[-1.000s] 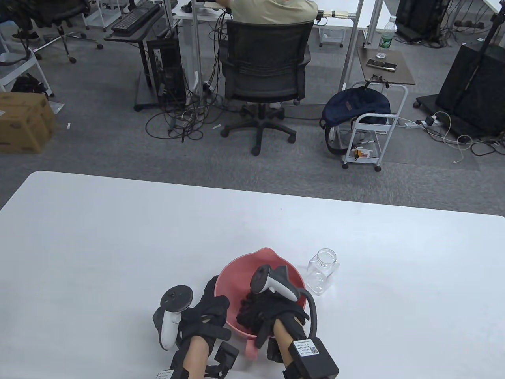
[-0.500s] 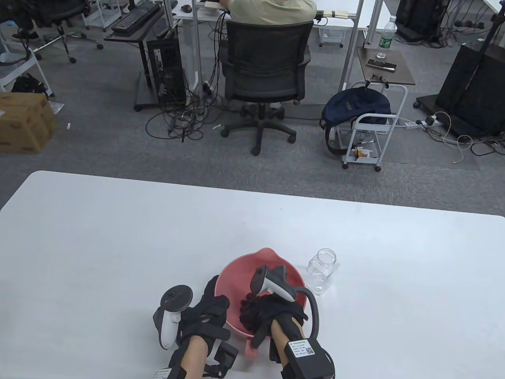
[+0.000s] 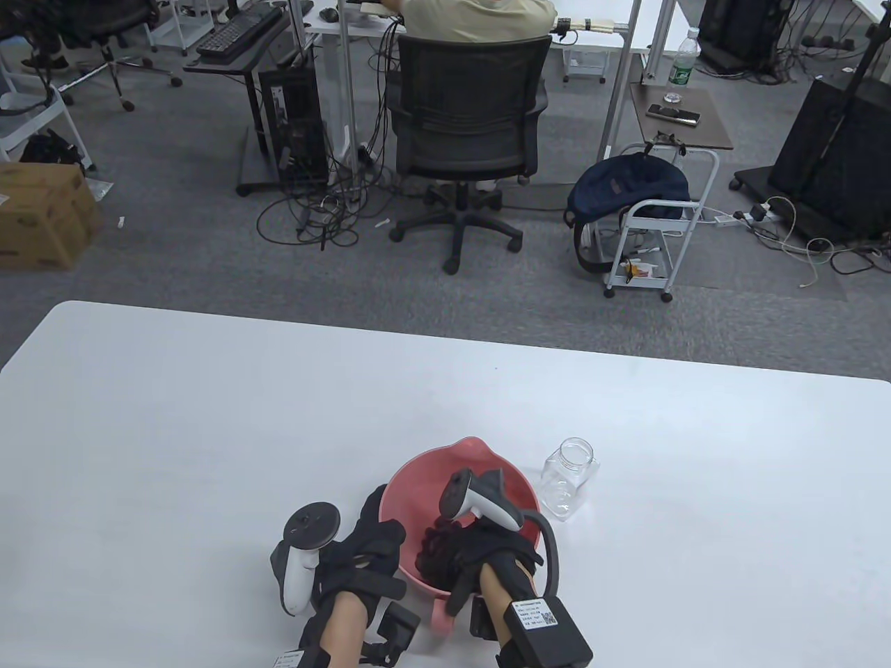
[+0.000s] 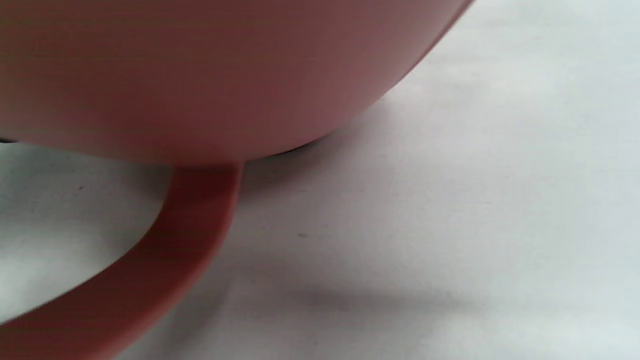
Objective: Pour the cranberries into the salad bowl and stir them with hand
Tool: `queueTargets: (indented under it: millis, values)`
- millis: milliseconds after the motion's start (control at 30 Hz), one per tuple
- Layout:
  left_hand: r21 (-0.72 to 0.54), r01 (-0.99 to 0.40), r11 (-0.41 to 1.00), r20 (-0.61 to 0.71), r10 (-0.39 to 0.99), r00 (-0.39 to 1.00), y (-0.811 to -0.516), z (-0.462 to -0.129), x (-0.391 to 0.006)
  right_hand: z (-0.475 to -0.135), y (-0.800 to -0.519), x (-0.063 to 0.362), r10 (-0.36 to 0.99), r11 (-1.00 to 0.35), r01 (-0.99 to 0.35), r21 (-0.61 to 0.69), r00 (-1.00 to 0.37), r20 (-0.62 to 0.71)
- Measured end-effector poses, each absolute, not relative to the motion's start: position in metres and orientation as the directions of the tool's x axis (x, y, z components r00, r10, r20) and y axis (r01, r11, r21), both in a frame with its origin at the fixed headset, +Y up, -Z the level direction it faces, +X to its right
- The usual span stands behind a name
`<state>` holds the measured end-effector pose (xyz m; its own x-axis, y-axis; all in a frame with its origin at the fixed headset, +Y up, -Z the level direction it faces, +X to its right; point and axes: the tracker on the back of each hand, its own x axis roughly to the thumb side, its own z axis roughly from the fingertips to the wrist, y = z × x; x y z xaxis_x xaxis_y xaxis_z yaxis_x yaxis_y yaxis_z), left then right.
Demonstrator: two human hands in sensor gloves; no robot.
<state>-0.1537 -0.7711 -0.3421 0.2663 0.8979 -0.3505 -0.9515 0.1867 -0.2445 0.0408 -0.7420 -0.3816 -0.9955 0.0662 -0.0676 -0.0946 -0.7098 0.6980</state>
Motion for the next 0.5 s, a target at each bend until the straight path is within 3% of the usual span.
queueTargets:
  millis: [500]
  values:
    - [-0.245,-0.954,0.173,-0.352,0.901,0.254,-0.7715,-0.3421,-0.1528,-0.3831,-0.7418,0.0401,0.124,-0.712,-0.102,0.694,-0.992,-0.019]
